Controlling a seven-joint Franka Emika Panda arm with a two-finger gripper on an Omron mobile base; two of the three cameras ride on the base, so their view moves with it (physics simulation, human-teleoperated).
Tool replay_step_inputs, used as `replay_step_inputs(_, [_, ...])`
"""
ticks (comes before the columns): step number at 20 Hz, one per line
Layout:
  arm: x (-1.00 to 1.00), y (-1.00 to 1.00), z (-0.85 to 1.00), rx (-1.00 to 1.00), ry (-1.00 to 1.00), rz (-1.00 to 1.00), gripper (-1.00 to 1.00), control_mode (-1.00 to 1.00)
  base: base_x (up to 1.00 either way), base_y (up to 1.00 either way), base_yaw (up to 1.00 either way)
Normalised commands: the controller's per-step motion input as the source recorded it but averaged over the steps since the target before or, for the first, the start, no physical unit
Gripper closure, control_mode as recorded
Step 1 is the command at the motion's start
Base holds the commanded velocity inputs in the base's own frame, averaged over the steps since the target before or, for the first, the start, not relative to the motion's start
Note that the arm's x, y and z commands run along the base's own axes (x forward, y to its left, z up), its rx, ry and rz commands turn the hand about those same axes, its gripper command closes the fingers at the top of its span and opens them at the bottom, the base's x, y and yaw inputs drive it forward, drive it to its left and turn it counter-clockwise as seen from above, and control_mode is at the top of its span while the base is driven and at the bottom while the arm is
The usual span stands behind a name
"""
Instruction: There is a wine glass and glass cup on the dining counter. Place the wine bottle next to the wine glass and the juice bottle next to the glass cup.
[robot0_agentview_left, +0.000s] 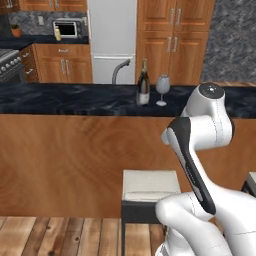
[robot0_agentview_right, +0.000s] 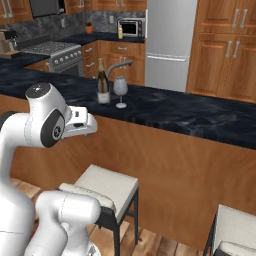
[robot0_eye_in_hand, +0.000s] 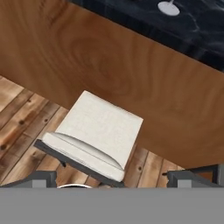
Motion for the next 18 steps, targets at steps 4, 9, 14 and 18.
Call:
replay_step_inputs(4, [0.00, 0.00, 0.00, 0.00, 0.00, 0.00, -1.00, 1.00, -0.59, 0.01, -0.12])
replay_step_inputs(9, [0.00, 0.00, 0.00, 0.00, 0.00, 0.00, -1.00, 1.00, -0.63, 0.00, -0.22])
replay_step_inputs(14, [0.00, 0.00, 0.00, 0.00, 0.00, 0.00, -1.00, 1.00, -0.60, -0.01, -0.25])
replay_step_inputs(18, [0.00, 0.00, 0.00, 0.00, 0.00, 0.00, -1.00, 1.00, -0.02, 0.03, -0.91])
